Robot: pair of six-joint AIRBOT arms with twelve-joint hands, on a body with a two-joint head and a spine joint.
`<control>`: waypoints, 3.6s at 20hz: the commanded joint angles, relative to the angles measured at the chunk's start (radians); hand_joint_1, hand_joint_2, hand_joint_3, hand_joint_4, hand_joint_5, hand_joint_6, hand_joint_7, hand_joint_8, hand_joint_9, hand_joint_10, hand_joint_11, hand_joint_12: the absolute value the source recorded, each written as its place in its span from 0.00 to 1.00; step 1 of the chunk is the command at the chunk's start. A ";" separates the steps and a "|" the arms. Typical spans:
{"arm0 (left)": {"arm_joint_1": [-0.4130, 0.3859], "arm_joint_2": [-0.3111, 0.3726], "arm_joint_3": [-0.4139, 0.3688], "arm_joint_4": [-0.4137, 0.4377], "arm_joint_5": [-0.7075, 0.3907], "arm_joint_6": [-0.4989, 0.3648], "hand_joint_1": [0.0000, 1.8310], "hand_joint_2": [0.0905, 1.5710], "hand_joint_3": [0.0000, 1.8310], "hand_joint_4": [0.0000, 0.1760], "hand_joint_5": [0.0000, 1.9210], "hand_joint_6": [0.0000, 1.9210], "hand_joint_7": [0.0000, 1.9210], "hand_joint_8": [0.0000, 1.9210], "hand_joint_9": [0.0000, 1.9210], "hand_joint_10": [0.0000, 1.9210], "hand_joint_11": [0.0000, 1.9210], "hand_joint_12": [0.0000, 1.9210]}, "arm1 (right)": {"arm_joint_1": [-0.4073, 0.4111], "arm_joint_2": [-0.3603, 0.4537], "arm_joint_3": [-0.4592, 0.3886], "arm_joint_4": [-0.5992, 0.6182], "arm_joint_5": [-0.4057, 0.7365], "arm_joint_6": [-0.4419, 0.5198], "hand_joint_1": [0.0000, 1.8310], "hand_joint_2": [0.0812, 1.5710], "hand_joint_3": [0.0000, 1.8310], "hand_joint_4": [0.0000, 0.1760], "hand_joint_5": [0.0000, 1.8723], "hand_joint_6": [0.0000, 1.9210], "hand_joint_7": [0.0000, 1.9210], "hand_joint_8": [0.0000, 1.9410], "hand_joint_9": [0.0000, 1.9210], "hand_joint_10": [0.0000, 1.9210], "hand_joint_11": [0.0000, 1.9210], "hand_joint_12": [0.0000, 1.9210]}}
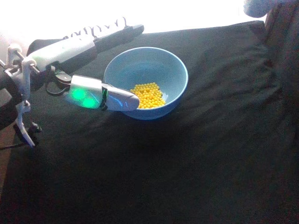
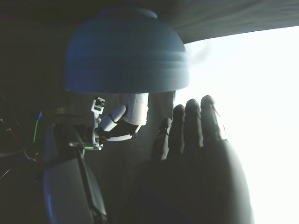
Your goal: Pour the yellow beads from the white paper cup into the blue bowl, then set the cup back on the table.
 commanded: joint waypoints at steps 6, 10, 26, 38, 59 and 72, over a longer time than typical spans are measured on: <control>-0.005 -0.009 0.005 -0.027 -0.121 -0.010 0.33 0.50 0.00 0.32 0.00 0.00 0.06 0.00 0.03 0.00 0.00 0.00 | -0.067 -0.039 0.010 0.037 0.084 -0.001 0.69 0.68 0.00 0.00 0.62 0.40 0.45 0.54 0.32 0.48 0.15 0.86; -0.002 -0.012 0.007 -0.031 -0.125 -0.011 0.33 0.50 0.00 0.26 0.00 0.00 0.05 0.00 0.03 0.00 0.00 0.00 | -0.125 -0.062 0.023 0.065 0.085 -0.001 0.65 0.65 0.00 0.00 0.61 0.36 0.34 0.55 0.20 0.76 0.12 0.99; 0.010 -0.012 0.008 -0.043 -0.139 -0.015 0.33 0.50 0.00 0.10 0.00 0.00 0.06 0.00 0.03 0.00 0.01 0.01 | -0.248 -0.126 0.072 0.183 0.128 -0.001 0.55 0.73 0.00 0.52 0.46 0.62 0.21 0.68 0.07 0.91 0.00 1.00; 0.010 -0.017 0.014 -0.043 -0.138 -0.015 0.34 0.50 0.00 0.39 0.00 0.00 0.05 0.00 0.03 0.00 0.00 0.00 | -0.248 -0.121 0.070 0.162 0.128 -0.001 0.55 0.73 0.00 0.52 0.46 0.62 0.21 0.69 0.07 0.91 0.00 1.00; 0.005 -0.019 0.026 -0.046 -0.136 -0.015 0.34 0.52 0.00 0.27 0.00 0.00 0.04 0.01 0.02 0.00 0.00 0.00 | -0.247 -0.088 0.042 0.176 0.160 -0.001 0.47 0.34 0.00 1.00 0.00 0.00 0.00 0.00 0.00 0.00 0.00 0.00; 0.004 0.113 -0.024 -0.146 -0.211 0.017 0.40 0.45 0.00 0.56 0.02 0.01 0.08 0.00 0.06 0.01 0.04 0.02 | -0.412 0.119 -0.164 0.579 0.616 -0.103 0.61 0.43 0.01 0.15 0.15 0.01 0.13 0.00 0.08 0.00 0.01 0.04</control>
